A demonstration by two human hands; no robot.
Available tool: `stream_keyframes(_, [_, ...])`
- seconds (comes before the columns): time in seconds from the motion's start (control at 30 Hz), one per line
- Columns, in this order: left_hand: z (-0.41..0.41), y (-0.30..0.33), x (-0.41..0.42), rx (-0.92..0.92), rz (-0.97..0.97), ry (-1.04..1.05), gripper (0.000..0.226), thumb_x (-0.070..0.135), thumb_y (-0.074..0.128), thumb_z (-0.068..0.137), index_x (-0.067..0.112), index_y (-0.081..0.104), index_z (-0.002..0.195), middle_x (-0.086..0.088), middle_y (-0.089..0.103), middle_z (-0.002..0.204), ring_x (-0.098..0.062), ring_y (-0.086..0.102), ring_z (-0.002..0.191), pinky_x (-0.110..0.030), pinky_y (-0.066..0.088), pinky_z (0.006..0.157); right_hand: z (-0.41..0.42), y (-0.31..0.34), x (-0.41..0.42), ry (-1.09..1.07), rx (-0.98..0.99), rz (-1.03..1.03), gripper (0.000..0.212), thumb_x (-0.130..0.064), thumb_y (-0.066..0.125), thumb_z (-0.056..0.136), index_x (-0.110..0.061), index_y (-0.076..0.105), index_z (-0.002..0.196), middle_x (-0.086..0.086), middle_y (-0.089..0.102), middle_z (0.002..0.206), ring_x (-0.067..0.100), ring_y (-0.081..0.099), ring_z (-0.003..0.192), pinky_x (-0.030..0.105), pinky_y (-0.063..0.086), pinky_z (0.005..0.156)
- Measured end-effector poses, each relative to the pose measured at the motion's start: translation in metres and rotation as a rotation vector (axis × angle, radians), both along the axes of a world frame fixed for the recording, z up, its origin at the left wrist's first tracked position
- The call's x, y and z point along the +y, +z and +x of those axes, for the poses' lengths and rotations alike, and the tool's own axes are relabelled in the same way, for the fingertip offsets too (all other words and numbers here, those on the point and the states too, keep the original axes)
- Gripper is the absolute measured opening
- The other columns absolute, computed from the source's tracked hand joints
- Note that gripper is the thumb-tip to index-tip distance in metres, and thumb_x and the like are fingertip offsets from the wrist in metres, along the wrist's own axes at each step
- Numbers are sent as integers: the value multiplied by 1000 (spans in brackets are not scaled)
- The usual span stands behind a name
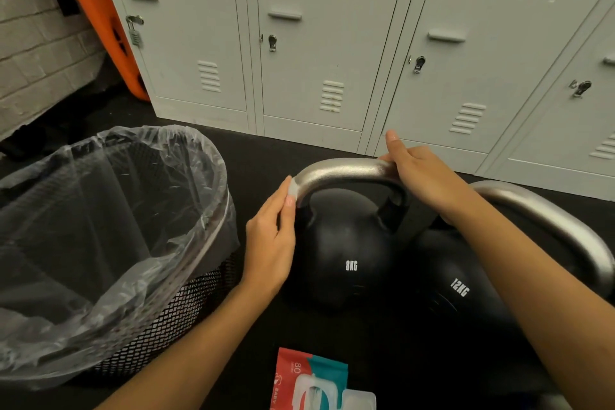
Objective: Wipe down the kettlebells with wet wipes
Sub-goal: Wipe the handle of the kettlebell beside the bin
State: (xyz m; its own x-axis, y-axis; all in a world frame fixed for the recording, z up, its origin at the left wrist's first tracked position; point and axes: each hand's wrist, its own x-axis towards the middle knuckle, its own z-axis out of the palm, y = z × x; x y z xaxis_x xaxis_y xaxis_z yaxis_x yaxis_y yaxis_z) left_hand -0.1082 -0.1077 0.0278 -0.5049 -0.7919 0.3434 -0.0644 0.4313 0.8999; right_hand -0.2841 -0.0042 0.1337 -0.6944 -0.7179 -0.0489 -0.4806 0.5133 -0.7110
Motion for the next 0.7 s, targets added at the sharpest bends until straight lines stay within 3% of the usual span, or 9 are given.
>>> stream_keyframes(0.1, [5,-8,1,-40,87,-12,41,32,41,101,21,46,139,11,52,137,26,38,114,2,29,96,1,-2,-1,-8,3,-8,66,-55,19,103,-15,70,109,12,64,106,14,53,82,30,31,84])
stream_keyframes(0.23, [-5,10,1,27,-90,7,39,21,44,101,14,47,139,9,51,135,7,43,125,-6,31,103,0,-3,-2,-14,3,-6,67,-55,18,103,-14,71,108,13,64,106,11,52,80,30,32,84])
stream_keyframes(0.37, [-21,26,3,38,-239,-38,42,21,45,99,11,45,140,10,44,137,-3,38,133,-13,26,112,-1,-8,-1,-79,-5,-104,68,-55,15,103,-18,69,119,5,62,114,17,55,100,30,34,92])
stream_keyframes(0.47, [-21,24,4,85,-85,-34,38,24,43,101,17,49,138,15,50,134,4,44,127,-10,32,106,-8,-9,5,-256,-35,-270,64,-57,14,103,-23,63,126,2,58,132,20,54,120,39,34,108])
stream_keyframes(0.53, [-16,16,-1,85,134,-17,32,28,38,102,25,58,128,18,61,118,5,54,113,-10,41,93,-15,-5,9,-378,-184,-360,62,-55,14,104,-21,63,122,2,57,134,19,57,114,43,34,110])
stream_keyframes(0.6, [-13,2,-10,46,311,-10,32,30,36,103,26,67,110,10,67,97,-7,61,101,-19,45,85,-19,0,13,-470,-345,-433,58,-52,18,105,-19,63,120,3,57,133,20,59,109,44,38,109])
stream_keyframes(0.7, [-10,-8,-13,22,483,-27,34,29,38,102,28,70,89,0,68,91,-20,61,101,-34,46,93,-21,2,17,-518,-383,-457,52,-48,23,106,-18,60,126,2,58,130,20,61,108,42,43,104])
